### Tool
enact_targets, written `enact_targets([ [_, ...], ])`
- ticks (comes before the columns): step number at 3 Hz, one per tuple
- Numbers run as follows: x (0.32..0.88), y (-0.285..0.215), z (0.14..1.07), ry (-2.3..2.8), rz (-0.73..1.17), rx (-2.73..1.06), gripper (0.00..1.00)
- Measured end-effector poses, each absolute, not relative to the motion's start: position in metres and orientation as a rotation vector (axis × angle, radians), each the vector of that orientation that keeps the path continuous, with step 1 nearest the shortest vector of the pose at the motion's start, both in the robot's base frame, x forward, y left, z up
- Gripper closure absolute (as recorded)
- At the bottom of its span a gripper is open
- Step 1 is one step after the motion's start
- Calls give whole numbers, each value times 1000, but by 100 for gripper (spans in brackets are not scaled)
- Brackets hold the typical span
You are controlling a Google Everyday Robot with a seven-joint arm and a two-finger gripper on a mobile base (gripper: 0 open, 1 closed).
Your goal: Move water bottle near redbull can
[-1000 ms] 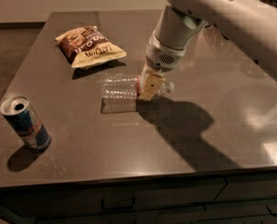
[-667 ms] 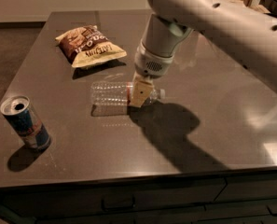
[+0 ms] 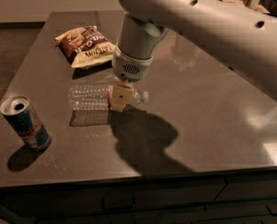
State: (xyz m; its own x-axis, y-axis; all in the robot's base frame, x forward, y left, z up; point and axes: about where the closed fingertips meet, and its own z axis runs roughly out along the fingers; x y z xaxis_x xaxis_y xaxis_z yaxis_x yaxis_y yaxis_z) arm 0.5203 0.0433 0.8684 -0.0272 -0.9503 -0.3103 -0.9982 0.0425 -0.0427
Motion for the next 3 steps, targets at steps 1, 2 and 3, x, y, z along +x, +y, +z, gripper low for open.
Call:
enact_targets([
  [1, 511, 67, 870, 2049, 275, -2012, 100],
  [2, 509, 87, 863, 2046, 261, -2032, 100],
  [3, 506, 103, 859, 2039, 247, -2045, 100],
])
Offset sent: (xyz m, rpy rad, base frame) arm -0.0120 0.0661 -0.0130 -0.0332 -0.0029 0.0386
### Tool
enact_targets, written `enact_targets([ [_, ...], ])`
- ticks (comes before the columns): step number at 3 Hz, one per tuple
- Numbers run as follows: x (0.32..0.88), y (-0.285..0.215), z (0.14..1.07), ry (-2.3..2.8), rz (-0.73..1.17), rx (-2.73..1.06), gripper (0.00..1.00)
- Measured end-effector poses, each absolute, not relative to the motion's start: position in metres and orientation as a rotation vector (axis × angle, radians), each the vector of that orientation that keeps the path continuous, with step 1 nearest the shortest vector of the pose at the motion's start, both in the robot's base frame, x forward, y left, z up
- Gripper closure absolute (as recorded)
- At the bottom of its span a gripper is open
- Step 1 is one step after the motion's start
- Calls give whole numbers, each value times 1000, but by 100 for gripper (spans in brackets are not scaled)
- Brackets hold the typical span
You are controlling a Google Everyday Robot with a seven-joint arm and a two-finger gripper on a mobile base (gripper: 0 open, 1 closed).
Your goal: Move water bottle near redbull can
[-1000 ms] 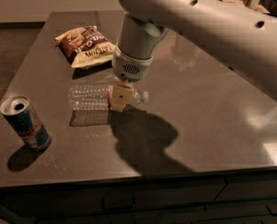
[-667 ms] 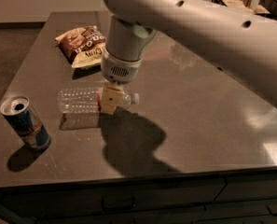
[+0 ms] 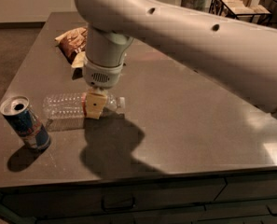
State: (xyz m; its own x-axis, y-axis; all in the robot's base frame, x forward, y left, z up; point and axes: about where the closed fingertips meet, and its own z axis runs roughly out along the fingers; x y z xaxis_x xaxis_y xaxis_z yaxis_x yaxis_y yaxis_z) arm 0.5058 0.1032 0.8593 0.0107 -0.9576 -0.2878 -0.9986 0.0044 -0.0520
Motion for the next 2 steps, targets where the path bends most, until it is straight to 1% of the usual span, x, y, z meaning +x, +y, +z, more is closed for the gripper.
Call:
enact_targets([
  [1, 500, 117, 859, 2029, 238, -2053, 100],
  [2, 494, 127, 857, 2028, 247, -2067, 85],
])
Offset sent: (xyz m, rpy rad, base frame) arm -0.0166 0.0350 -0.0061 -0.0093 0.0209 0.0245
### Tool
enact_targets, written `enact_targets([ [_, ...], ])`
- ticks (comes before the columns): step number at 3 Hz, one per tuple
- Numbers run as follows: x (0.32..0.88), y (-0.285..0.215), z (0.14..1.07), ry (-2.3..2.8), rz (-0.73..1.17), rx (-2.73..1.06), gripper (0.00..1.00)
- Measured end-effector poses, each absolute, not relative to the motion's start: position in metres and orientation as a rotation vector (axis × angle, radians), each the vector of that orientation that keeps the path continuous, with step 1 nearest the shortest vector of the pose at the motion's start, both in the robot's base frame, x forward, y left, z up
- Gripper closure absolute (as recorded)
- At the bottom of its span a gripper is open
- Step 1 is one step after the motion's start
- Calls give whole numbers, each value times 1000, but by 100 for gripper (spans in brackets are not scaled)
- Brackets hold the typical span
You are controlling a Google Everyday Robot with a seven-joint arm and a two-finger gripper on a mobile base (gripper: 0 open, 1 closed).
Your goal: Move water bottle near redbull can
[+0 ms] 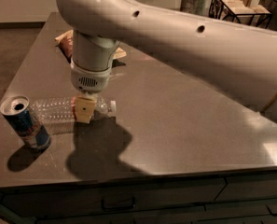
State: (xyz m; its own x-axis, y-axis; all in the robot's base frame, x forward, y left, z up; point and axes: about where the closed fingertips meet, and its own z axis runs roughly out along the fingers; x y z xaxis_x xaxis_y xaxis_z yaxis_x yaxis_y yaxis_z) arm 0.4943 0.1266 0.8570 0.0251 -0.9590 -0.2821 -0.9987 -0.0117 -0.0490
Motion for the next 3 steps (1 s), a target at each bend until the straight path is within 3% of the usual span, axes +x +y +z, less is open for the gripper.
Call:
enact_targets([
  [2, 492, 131, 855, 2021, 248, -2082, 37],
  [3, 491, 132, 855, 2019, 246, -2084, 7],
])
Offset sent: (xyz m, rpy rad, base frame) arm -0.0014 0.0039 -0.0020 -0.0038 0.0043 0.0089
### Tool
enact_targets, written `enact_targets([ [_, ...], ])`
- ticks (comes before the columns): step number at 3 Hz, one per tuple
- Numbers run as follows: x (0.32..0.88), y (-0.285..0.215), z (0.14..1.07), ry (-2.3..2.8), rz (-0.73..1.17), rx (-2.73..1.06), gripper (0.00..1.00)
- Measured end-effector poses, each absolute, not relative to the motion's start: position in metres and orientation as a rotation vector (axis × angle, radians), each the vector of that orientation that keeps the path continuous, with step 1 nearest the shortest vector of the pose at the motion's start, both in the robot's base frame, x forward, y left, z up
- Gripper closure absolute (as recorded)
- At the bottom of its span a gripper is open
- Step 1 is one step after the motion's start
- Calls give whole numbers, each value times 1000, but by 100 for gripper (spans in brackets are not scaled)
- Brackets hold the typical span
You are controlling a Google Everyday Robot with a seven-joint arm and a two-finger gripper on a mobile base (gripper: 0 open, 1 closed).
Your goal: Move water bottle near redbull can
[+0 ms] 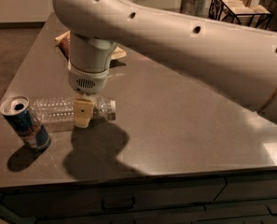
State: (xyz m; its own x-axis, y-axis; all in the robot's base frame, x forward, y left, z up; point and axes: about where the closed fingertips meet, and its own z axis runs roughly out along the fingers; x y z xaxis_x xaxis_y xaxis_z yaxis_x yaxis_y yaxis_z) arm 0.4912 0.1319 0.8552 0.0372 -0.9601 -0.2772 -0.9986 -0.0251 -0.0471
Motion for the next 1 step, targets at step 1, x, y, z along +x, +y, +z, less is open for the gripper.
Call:
enact_targets([
  [1, 491, 132, 855, 2018, 245, -2085, 0],
])
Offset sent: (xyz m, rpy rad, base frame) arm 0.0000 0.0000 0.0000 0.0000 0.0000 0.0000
